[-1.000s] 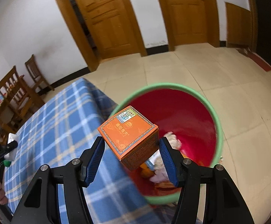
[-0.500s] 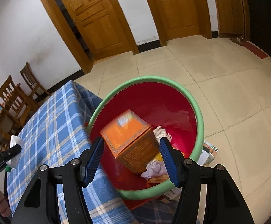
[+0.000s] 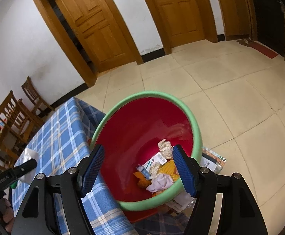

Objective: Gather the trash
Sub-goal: 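Carry the orange box and plastic bag over the red bucket, then open both grippers to drop the box and bag into the bucket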

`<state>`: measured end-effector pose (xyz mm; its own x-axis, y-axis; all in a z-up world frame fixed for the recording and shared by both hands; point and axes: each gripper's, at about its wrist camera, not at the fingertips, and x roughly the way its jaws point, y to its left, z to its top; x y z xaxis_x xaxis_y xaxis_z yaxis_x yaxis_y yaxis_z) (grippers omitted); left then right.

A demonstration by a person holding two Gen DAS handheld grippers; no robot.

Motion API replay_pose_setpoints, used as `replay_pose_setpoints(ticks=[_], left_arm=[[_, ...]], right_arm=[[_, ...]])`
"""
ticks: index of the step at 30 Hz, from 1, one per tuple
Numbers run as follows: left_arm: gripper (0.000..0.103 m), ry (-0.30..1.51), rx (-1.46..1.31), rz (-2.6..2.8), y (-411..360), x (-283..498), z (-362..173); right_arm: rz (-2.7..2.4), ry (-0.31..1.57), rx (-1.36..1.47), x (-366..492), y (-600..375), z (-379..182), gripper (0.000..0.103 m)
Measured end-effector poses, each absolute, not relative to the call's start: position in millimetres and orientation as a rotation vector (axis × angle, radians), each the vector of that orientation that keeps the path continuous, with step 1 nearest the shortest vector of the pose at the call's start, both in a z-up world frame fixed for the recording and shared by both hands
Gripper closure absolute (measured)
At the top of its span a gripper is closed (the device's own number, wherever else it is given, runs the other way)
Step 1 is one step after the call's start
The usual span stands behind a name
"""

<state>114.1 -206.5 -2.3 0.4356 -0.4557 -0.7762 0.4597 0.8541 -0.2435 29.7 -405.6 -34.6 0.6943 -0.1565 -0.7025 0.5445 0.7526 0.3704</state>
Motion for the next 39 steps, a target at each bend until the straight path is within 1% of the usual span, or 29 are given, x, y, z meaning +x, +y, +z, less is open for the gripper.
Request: replay_pose_setpoints(ticks=[9, 22, 24, 25, 26, 31, 39], left_arm=[[0.072, 0.97, 0.083, -0.686, -258, 103, -5], [0.072, 0.999, 0.163, -0.782, -325, 99, -28], [0.066, 1.003, 0.159, -0.796, -328, 98, -29], [0.056, 1.005, 0.155, -0.797, -329, 98, -29], [0.051, 1.0, 0.149, -0.798, -330, 98, -28], [0.046, 0.981, 0.136, -0.793, -329, 97, -22], [0.045, 1.007, 0.119, -0.739, -312, 100, -18]], right_arm=[[-0.481, 0.689, 0.632, 15, -427, -35, 0.03], [-0.527, 0.69, 0.672, 0, -453, -43, 0.03], [-0.531, 0.688, 0.678, -3, -457, -45, 0.03], [-0.533, 0.688, 0.682, -4, -459, -46, 0.03], [-0.535, 0.689, 0.686, -4, -460, -47, 0.03], [-0.532, 0.692, 0.705, -5, -465, -51, 0.03], [-0.512, 0.683, 0.694, -7, -461, -44, 0.03]])
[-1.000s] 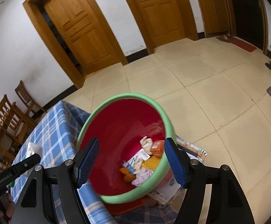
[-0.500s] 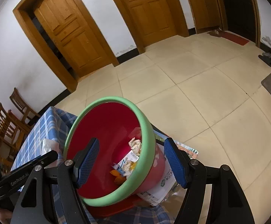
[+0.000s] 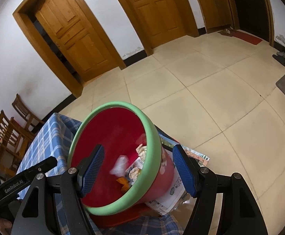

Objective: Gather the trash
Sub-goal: 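Open both grippers to drop the box and bag into the bucket, then move both open grippers back over the table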

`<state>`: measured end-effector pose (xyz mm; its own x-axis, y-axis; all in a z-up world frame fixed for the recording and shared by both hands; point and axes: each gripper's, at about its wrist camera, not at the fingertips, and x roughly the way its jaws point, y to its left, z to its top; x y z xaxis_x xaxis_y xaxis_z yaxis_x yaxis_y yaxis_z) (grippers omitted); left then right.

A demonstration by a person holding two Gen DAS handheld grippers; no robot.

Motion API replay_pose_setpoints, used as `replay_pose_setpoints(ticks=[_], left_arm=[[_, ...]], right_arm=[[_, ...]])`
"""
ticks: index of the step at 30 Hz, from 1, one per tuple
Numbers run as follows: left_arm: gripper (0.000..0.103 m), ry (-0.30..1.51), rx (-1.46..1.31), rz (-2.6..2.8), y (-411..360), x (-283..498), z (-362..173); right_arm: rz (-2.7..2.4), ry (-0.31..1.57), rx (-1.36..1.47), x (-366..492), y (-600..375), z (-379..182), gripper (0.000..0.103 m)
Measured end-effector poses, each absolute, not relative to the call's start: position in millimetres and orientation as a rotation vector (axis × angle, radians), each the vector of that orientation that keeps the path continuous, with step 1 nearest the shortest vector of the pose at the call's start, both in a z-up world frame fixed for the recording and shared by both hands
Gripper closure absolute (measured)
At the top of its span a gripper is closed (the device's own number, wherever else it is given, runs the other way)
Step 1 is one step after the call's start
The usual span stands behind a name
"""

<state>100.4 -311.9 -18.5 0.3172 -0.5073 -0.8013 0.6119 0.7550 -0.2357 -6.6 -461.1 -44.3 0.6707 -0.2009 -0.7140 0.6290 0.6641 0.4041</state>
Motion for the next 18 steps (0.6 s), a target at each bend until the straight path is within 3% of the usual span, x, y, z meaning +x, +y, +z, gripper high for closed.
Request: replay_pose_setpoints(ticks=[8, 18], left_arm=[[0.045, 1.007, 0.065, -0.656, -274, 108, -8], [0.035, 0.982, 0.028, -0.542, -229, 103, -1]], right_arm=[[-0.476, 0.69, 0.667, -1, -446, -35, 0.03], [-0.412, 0.695, 0.603, 7, -416, -20, 0.03]])
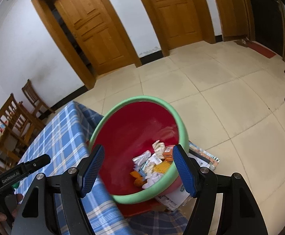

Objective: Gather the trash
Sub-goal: 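Move both open grippers back over the table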

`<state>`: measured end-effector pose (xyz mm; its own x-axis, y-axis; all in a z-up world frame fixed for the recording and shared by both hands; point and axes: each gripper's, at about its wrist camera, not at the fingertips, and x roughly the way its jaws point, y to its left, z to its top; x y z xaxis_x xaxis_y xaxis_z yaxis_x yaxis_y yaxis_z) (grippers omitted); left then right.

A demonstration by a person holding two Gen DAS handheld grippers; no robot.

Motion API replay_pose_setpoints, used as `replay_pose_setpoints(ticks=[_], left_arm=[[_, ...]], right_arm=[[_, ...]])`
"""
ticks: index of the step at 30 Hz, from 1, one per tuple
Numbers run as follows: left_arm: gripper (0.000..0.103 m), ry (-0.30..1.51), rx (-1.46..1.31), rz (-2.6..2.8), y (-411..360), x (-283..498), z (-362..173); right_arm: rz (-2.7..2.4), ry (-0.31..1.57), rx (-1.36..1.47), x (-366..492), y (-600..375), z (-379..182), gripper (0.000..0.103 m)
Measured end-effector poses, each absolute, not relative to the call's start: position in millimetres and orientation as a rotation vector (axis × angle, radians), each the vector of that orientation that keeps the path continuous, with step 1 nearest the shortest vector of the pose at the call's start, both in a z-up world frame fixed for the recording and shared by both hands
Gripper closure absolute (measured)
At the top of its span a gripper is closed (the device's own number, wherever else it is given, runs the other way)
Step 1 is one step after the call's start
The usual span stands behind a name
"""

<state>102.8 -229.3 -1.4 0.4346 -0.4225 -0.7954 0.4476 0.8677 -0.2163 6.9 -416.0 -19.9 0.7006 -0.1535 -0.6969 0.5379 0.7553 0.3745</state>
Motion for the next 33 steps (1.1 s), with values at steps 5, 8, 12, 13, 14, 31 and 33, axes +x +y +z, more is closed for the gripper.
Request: replay_pose_setpoints(ticks=[5, 8, 12, 13, 14, 31, 33], left_arm=[[0.029, 0.952, 0.029, -0.459, -204, 96, 4], [0.028, 0.947, 0.009, -0.429, -186, 94, 6], [0.028, 0.947, -0.01, -0.379, -164, 92, 6], [0.027, 0.946, -0.013, -0.368, -160, 91, 6], [0.027, 0.945, -0.016, -0.351, -154, 89, 6], [0.023, 0.909, 0.01, -0.17, -90, 61, -17], [0.023, 0.907, 0.011, -0.15, -86, 57, -20]], right_arm=[[-0.38, 0.704, 0.578, 11, -402, -16, 0.029], [-0.356, 0.71, 0.553, 14, -389, -13, 0.027], [-0.322, 0.71, 0.521, 18, -371, -8, 0.024], [-0.311, 0.711, 0.512, 20, -366, -7, 0.024], [-0.301, 0.713, 0.505, 21, -361, -7, 0.024], [-0.184, 0.751, 0.402, 34, -290, -19, 0.023], [-0.188, 0.752, 0.373, 34, -282, -19, 0.023]])
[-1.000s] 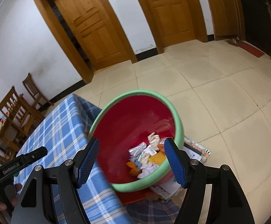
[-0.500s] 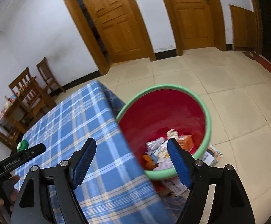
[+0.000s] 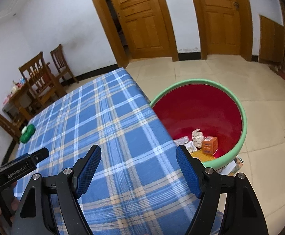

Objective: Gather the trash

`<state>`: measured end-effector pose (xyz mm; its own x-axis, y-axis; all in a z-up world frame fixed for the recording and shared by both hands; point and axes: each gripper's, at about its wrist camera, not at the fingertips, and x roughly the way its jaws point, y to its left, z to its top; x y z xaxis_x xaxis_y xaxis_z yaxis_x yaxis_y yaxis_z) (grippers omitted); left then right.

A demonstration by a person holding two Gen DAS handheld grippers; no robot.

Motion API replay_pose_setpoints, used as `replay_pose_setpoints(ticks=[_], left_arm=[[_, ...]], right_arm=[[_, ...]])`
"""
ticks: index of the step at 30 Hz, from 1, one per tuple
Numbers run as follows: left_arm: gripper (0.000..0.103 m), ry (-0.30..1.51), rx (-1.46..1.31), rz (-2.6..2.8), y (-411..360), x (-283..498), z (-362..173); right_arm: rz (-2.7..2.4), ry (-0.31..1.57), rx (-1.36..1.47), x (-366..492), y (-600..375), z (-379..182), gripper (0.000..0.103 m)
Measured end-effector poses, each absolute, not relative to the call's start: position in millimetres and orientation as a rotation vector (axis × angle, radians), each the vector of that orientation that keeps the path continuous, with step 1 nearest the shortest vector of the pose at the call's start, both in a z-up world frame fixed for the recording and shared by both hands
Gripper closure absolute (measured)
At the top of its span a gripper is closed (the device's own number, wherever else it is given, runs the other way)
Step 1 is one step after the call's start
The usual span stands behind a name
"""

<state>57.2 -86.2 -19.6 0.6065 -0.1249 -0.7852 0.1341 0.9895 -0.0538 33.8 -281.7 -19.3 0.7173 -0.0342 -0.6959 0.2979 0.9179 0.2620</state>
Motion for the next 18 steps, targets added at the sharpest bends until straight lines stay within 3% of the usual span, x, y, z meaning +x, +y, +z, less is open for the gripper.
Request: replay_pose_setpoints(ticks=[18], left_arm=[[0.023, 0.924, 0.011, -0.082, -71, 45, -42]], right_arm=[[-0.204, 0.826, 0.282, 36, -246, -40, 0.023]])
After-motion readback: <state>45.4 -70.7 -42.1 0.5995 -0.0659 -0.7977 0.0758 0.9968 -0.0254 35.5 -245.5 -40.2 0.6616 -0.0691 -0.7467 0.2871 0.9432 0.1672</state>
